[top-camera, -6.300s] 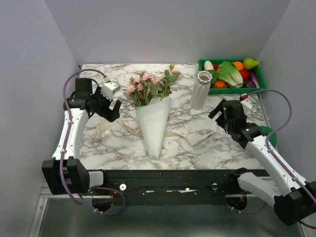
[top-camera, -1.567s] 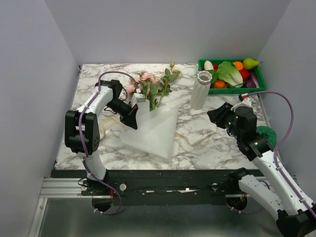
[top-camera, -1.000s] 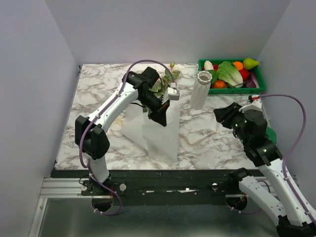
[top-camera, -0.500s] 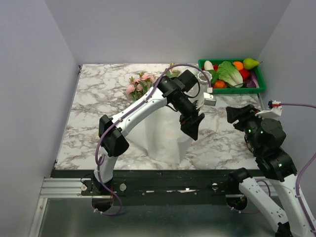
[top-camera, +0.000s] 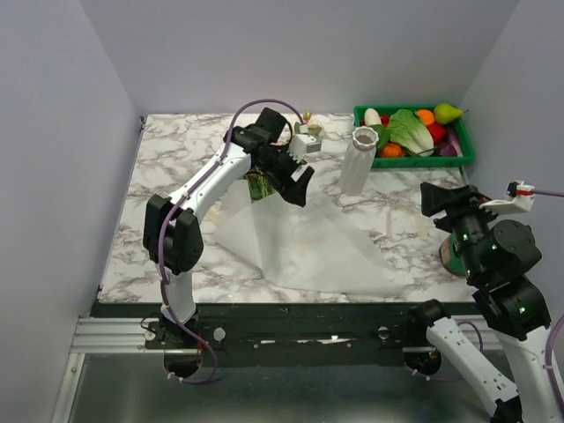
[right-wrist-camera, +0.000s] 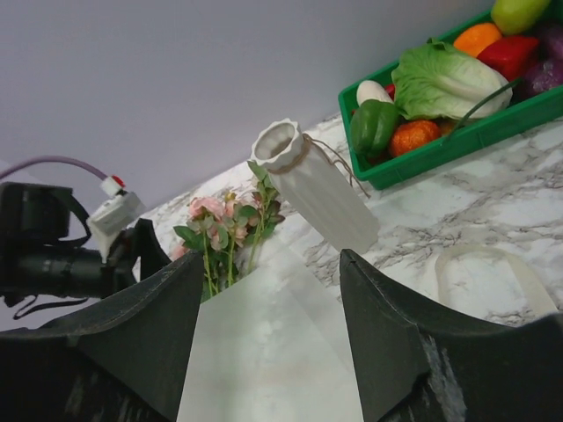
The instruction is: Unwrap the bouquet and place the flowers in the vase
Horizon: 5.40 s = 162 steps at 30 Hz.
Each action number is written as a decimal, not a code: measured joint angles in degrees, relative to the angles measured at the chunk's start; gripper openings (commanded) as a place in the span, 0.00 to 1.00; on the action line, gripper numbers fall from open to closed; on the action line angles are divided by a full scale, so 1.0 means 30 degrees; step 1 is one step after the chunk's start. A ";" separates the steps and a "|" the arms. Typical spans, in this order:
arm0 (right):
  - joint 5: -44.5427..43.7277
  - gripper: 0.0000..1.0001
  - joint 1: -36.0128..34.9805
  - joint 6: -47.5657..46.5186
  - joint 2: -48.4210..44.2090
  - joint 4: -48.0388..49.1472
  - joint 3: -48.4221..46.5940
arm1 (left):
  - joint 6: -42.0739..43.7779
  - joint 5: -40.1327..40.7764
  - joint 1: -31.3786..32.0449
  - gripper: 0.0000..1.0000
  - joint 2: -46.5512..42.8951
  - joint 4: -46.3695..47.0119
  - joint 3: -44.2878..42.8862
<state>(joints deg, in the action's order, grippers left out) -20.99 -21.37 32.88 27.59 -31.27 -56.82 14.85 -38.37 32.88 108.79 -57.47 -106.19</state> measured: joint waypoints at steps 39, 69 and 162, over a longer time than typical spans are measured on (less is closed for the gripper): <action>0.1668 0.67 0.0000 0.0087 0.0277 0.0270 0.1348 | 0.0605 0.6135 -0.2091 0.01 0.1056 0.2761 0.5355; 0.2069 0.67 0.0000 -0.0503 0.0925 0.0918 0.1996 | 0.5187 -0.1158 0.3701 0.69 -1.1482 -0.5785 0.9216; 0.6484 0.46 -0.7934 -0.3832 3.4658 0.0466 -1.7194 | -0.2586 0.6819 -1.0477 0.99 -1.1125 0.4918 1.4134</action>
<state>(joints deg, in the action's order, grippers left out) -1.54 -45.17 21.39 131.57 -29.87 -108.40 7.09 -17.91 1.45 75.42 -42.72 -63.79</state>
